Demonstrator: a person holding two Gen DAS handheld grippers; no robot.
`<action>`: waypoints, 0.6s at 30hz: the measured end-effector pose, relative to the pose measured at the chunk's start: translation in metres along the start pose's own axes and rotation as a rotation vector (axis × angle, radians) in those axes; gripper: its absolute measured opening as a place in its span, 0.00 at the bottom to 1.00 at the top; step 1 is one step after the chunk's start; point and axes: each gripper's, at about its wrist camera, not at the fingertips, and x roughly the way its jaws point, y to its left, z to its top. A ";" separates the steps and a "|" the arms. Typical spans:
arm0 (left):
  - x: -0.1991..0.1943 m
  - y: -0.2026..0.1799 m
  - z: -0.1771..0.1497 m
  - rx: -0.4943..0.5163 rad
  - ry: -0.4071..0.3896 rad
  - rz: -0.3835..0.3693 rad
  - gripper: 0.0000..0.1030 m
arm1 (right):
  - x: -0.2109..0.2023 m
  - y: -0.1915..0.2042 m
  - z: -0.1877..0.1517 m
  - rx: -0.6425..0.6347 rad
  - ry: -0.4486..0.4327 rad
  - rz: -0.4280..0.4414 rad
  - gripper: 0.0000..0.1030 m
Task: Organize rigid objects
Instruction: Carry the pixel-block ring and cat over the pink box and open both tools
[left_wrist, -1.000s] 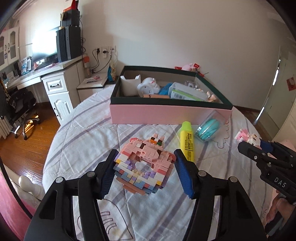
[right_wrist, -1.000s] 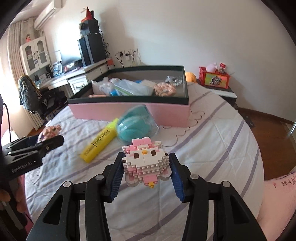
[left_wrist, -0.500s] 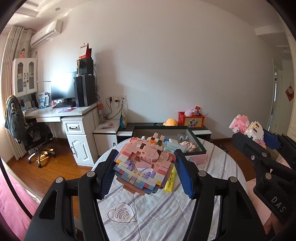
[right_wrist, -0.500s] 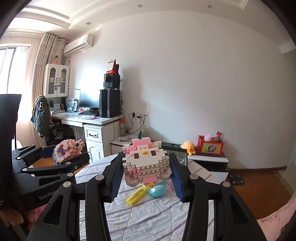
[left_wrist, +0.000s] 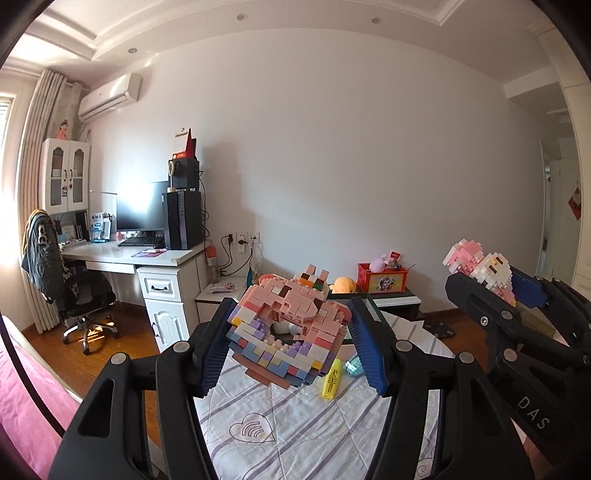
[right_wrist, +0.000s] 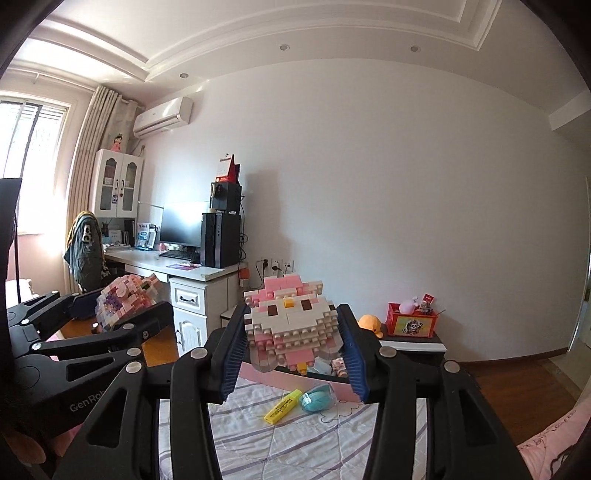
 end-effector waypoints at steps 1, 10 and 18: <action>-0.003 -0.001 0.001 0.003 -0.009 0.003 0.60 | -0.002 0.002 0.001 -0.005 -0.003 0.000 0.47; -0.010 -0.005 0.004 0.015 -0.028 0.008 0.60 | -0.013 0.005 0.004 -0.007 -0.020 0.006 0.47; 0.001 -0.006 0.001 0.024 -0.007 0.002 0.60 | -0.004 0.003 0.001 -0.003 -0.003 0.015 0.48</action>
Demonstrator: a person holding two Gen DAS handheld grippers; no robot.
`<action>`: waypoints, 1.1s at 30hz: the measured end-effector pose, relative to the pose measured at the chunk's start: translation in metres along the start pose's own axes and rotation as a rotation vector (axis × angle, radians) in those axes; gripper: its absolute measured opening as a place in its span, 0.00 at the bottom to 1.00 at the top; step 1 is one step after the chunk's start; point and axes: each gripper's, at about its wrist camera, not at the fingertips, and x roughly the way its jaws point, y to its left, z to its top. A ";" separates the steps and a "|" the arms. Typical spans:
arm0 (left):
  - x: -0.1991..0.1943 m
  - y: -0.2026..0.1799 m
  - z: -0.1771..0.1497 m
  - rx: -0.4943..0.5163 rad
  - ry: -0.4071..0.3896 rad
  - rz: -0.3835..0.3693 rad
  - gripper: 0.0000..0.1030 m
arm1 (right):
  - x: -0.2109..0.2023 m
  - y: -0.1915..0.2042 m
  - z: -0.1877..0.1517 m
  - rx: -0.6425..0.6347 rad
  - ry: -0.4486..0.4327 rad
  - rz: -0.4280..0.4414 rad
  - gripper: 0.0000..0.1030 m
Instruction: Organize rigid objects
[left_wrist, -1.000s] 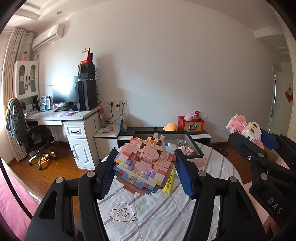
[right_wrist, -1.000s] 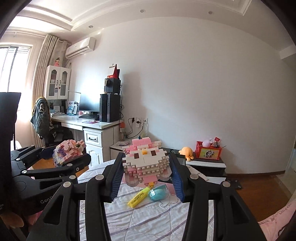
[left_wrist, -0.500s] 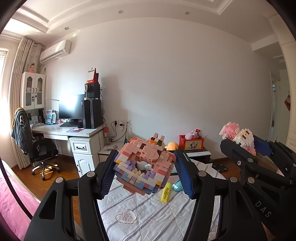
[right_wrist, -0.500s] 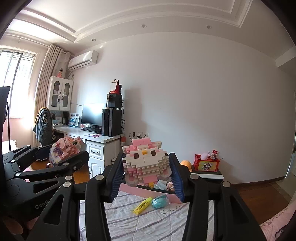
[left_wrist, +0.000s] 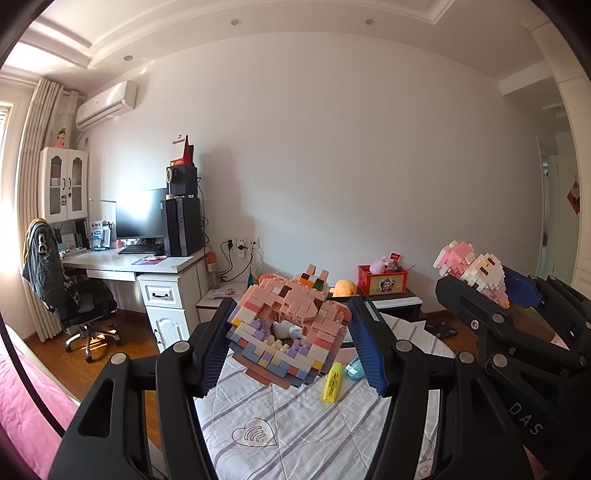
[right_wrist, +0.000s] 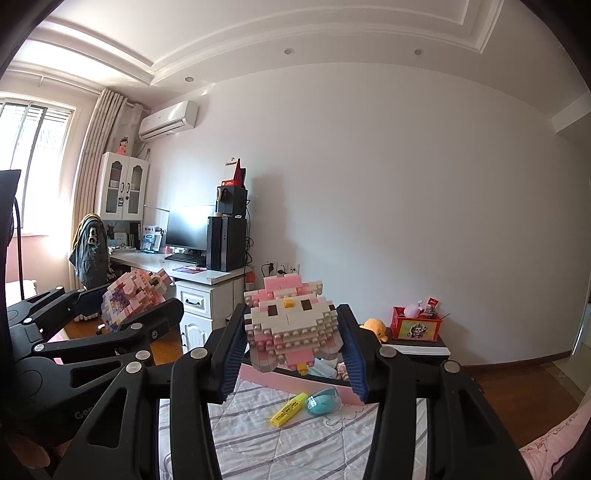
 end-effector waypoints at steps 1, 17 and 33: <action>0.003 0.000 0.000 0.001 0.005 0.001 0.60 | 0.003 0.000 -0.001 0.001 0.003 0.002 0.47; 0.130 -0.011 0.005 0.057 0.083 0.031 0.60 | 0.111 -0.029 -0.010 -0.006 0.094 0.004 0.48; 0.410 -0.013 -0.058 0.075 0.492 -0.027 0.60 | 0.342 -0.087 -0.079 0.078 0.446 0.092 0.47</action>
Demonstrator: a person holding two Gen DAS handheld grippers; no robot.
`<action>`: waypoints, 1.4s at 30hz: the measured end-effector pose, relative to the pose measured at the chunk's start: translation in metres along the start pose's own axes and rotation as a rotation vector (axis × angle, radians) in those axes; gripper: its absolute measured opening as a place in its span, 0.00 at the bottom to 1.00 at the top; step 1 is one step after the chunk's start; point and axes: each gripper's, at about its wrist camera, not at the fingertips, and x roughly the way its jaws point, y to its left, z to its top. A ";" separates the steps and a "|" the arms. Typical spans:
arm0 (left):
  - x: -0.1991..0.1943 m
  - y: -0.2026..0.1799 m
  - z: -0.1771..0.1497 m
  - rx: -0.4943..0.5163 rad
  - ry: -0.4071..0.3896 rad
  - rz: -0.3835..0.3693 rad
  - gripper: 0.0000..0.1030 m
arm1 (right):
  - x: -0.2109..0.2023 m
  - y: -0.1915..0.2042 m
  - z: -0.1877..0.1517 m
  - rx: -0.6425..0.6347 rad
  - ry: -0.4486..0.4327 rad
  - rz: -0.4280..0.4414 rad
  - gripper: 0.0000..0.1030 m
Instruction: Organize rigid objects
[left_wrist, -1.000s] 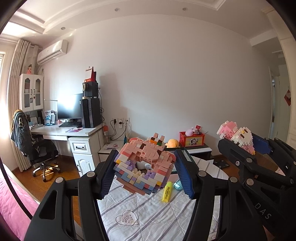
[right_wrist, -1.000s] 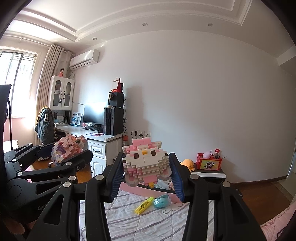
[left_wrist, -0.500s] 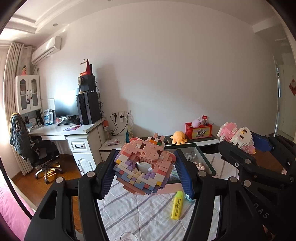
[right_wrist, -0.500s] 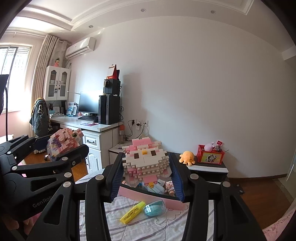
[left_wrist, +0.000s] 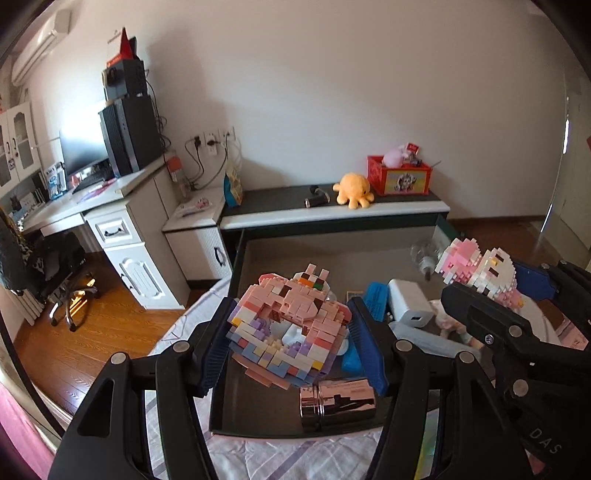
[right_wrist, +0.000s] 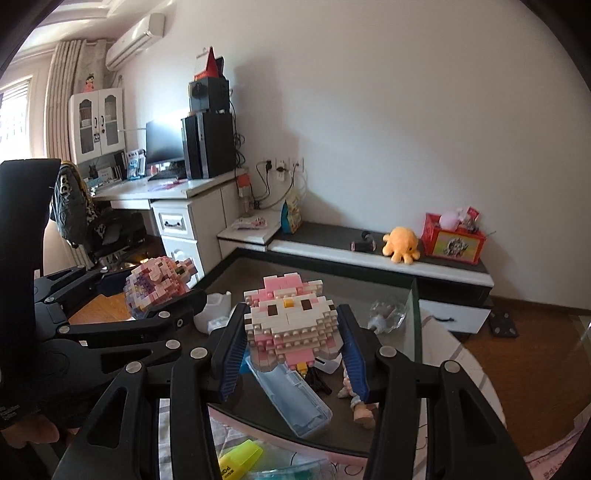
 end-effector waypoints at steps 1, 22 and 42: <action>0.013 0.000 -0.001 -0.004 0.024 0.000 0.60 | 0.012 -0.003 -0.003 -0.001 0.023 -0.001 0.47; -0.062 0.027 -0.017 -0.078 -0.111 0.048 1.00 | -0.009 -0.011 -0.008 0.070 0.051 -0.046 0.83; -0.319 0.027 -0.116 -0.103 -0.414 0.089 1.00 | -0.249 0.078 -0.059 0.052 -0.276 -0.135 1.00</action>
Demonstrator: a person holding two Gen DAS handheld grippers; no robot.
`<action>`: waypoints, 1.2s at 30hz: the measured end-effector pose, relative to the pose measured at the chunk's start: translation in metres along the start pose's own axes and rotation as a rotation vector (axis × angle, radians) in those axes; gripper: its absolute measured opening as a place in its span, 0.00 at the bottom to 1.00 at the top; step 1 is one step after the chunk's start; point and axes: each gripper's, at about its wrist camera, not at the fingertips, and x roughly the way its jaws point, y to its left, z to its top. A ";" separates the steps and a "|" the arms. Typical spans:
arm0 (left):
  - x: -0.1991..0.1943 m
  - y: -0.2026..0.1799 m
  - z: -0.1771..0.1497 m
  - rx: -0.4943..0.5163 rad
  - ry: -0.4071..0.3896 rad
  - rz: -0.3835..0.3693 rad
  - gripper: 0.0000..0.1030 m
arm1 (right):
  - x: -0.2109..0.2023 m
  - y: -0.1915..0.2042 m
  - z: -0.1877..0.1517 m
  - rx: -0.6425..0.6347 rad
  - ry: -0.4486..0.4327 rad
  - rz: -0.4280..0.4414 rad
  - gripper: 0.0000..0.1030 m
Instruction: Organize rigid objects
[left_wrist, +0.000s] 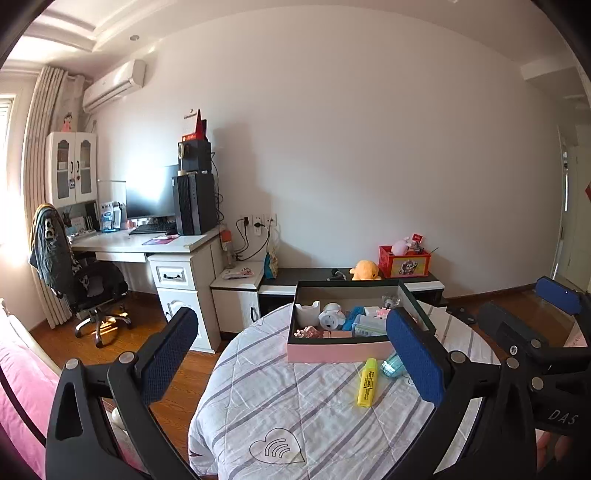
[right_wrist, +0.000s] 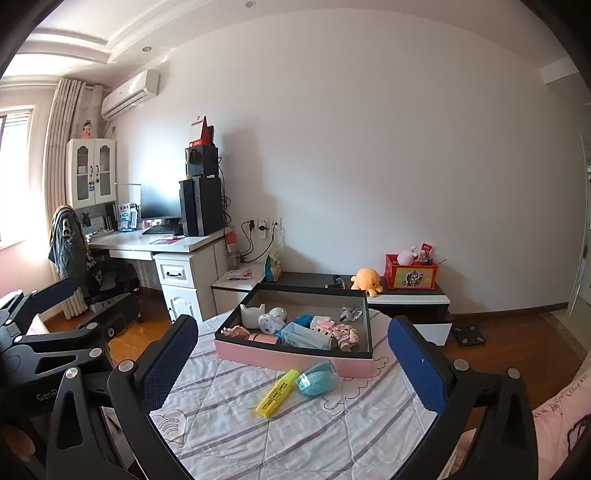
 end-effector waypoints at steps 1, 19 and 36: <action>-0.009 0.000 0.000 0.000 -0.009 0.002 1.00 | -0.011 0.002 0.000 -0.002 -0.013 -0.008 1.00; -0.093 0.001 -0.003 -0.005 -0.119 0.046 1.00 | -0.097 0.017 -0.005 0.001 -0.127 -0.062 1.00; -0.087 0.001 -0.008 -0.005 -0.093 0.042 1.00 | -0.094 0.018 -0.009 0.006 -0.111 -0.064 1.00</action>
